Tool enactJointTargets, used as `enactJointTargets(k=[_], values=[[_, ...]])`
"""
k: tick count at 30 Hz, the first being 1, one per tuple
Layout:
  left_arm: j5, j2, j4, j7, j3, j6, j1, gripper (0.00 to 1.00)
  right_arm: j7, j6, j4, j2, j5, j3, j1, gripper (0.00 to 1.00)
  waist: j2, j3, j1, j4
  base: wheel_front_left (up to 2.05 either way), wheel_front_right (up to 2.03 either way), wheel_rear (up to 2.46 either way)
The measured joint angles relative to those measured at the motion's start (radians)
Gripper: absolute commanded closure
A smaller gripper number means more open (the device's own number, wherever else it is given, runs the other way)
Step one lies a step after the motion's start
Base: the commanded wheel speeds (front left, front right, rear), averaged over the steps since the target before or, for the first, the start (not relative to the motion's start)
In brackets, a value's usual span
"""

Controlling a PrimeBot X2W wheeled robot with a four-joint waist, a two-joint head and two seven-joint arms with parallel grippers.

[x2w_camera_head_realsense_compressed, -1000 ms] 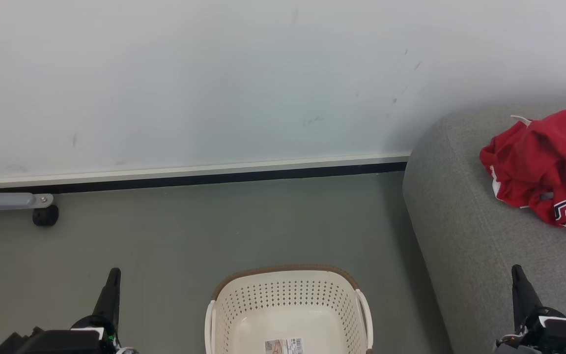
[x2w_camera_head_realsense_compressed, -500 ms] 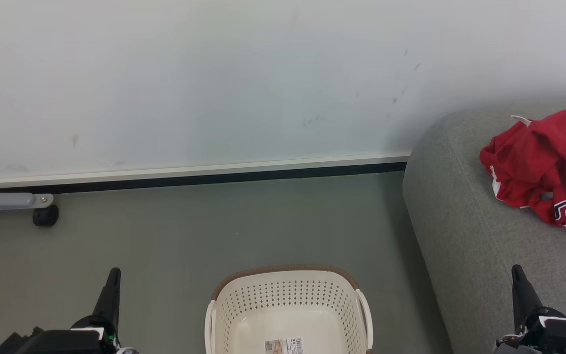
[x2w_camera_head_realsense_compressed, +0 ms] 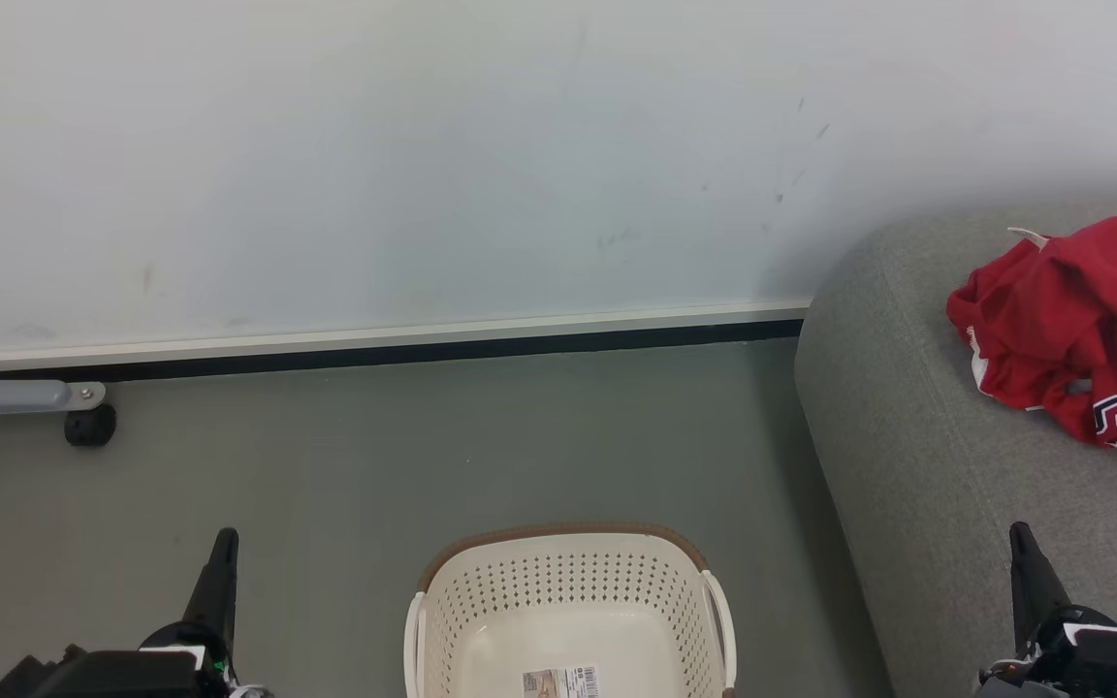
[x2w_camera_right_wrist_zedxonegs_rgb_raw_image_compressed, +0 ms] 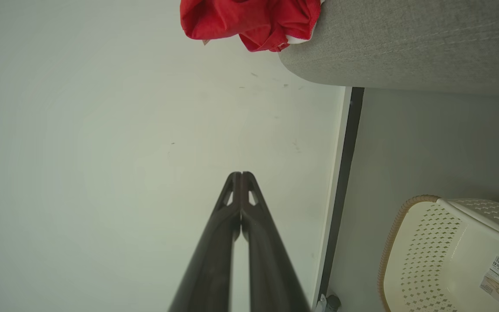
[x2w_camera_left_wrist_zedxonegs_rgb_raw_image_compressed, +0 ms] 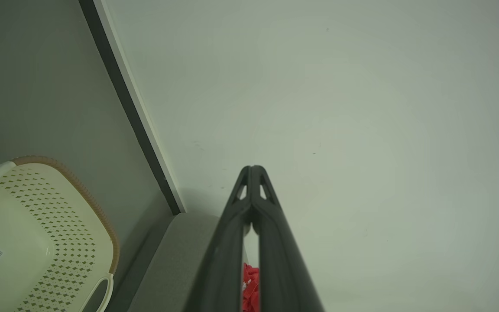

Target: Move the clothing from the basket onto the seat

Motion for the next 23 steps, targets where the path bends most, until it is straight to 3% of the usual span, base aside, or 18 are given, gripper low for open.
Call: enactJointTargets(k=[23], values=[[0.000, 0.000, 0.000, 0.000, 0.000, 0.000, 0.000, 1.00, 0.000, 0.000, 0.000, 0.000, 0.000, 0.000, 0.000, 1.00, 0.0000, 0.000, 0.0000, 0.000, 0.00, 0.00, 0.00]])
